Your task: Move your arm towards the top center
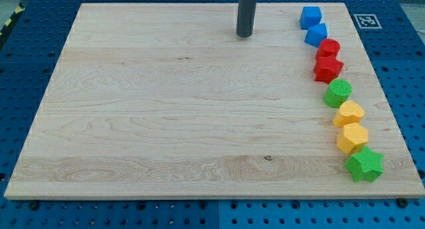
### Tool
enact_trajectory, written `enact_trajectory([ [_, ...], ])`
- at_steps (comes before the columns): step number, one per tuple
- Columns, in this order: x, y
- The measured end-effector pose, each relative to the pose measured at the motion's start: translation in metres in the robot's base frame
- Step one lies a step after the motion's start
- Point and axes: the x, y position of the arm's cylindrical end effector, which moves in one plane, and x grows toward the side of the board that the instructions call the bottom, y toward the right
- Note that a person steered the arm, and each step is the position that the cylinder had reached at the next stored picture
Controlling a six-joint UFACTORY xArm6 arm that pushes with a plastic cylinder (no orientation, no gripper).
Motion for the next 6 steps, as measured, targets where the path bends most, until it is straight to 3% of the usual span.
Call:
enact_trajectory([
  [2, -0.026, -0.012],
  [3, -0.043, -0.046],
  [6, -0.043, -0.043],
])
